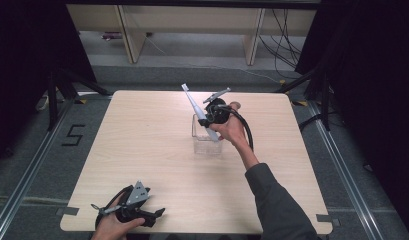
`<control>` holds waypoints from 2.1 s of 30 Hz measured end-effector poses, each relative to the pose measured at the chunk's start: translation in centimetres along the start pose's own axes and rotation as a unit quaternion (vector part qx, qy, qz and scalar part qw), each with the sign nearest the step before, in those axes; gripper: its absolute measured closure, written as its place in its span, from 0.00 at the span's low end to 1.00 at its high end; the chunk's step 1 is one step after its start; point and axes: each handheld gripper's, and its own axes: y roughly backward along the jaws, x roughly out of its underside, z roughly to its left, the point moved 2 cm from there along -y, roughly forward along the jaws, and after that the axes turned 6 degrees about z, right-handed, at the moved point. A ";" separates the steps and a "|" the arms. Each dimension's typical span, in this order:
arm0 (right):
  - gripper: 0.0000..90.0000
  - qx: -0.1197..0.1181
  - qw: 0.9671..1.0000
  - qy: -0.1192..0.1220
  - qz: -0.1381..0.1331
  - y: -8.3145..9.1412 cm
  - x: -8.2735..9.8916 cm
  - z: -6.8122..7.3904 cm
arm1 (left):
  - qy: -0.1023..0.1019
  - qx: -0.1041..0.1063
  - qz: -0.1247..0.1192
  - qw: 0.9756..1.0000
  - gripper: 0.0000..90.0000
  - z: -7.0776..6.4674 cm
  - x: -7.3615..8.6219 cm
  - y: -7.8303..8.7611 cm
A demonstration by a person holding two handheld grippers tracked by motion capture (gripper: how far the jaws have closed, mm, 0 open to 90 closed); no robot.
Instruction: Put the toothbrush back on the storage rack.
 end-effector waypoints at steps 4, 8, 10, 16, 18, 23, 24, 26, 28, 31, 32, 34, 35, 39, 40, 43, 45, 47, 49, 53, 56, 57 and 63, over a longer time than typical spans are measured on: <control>0.74 0.009 1.000 0.007 0.004 -0.4 0.2 0.0 | -0.004 -0.002 0.003 1.000 0.17 0.1 0.0 0.0; 0.74 0.016 1.000 0.006 0.011 -0.7 0.2 0.1 | -0.007 -0.003 0.003 1.000 0.17 0.1 0.0 0.0; 0.74 0.009 1.000 -0.001 0.023 -0.7 0.2 0.2 | -0.013 0.000 0.010 1.000 0.17 0.2 0.0 0.1; 0.74 0.012 0.999 -0.003 0.044 -1.2 0.3 0.3 | -0.009 -0.003 0.003 1.000 0.17 0.1 0.0 0.0; 0.74 0.010 0.999 0.002 0.047 -1.3 0.3 0.3 | -0.009 -0.002 0.004 1.000 0.17 0.1 0.0 0.0; 0.74 0.012 0.998 -0.021 0.063 -1.5 0.5 0.2 | -0.015 -0.004 0.006 1.000 0.17 0.2 0.0 0.1; 0.74 0.007 0.998 -0.021 0.065 -1.6 0.5 0.3 | -0.015 -0.004 0.006 1.000 0.17 0.2 0.0 0.1; 0.74 0.010 0.997 -0.020 0.070 -1.7 0.6 0.3 | -0.010 -0.002 0.005 1.000 0.17 0.1 0.0 0.0; 0.74 0.008 0.997 -0.010 0.070 -1.8 0.6 0.2 | -0.009 -0.001 0.005 1.000 0.17 0.1 0.0 0.0; 0.74 0.009 0.997 0.008 0.072 -2.0 0.7 0.1 | -0.008 -0.002 0.004 1.000 0.17 0.1 0.0 0.0; 0.74 0.008 0.997 0.001 0.078 -2.0 0.8 0.2 | -0.009 -0.002 0.005 1.000 0.17 0.1 0.0 0.1; 0.74 0.009 0.997 0.002 0.078 -2.0 0.8 0.2 | -0.010 -0.002 0.005 1.000 0.17 0.1 0.0 0.0; 0.74 0.009 0.997 0.000 0.083 -2.0 0.8 0.2 | -0.010 -0.002 0.005 1.000 0.17 0.1 0.0 0.0; 0.74 0.012 0.995 -0.009 0.098 -2.0 1.0 0.5 | -0.009 -0.002 0.006 1.000 0.17 0.1 0.0 0.0; 0.74 0.013 0.995 -0.007 0.099 -2.0 1.0 0.4 | -0.010 -0.002 0.006 1.000 0.17 0.1 0.0 0.0; 0.74 0.012 0.996 0.019 0.090 -2.2 0.9 0.3 | -0.010 -0.001 0.006 1.000 0.17 0.1 0.0 0.0; 0.74 0.013 0.996 0.029 0.082 -2.3 0.9 0.2 | -0.010 -0.001 0.006 1.000 0.17 0.1 0.0 0.0; 0.74 0.011 0.996 0.029 0.084 -2.2 0.9 0.2 | -0.010 -0.001 0.006 1.000 0.17 0.1 0.0 0.0; 0.74 0.011 0.995 0.043 0.085 -2.2 0.9 0.2 | -0.010 -0.001 0.007 1.000 0.17 0.1 0.0 0.0; 0.74 0.011 0.995 0.052 0.088 -2.2 0.9 0.3 | -0.009 -0.001 0.006 1.000 0.17 0.1 0.0 0.0; 0.74 0.007 0.995 0.054 0.088 -2.2 1.0 0.3 | -0.009 -0.002 0.007 1.000 0.17 0.1 0.1 0.0; 0.74 0.007 0.995 0.054 0.088 -2.2 1.0 0.3 | -0.009 -0.002 0.007 1.000 0.17 0.1 0.1 0.0; 0.65 0.010 0.996 0.034 0.086 -1.8 1.0 0.3 | -0.009 -0.001 0.007 1.000 0.17 0.1 0.1 0.0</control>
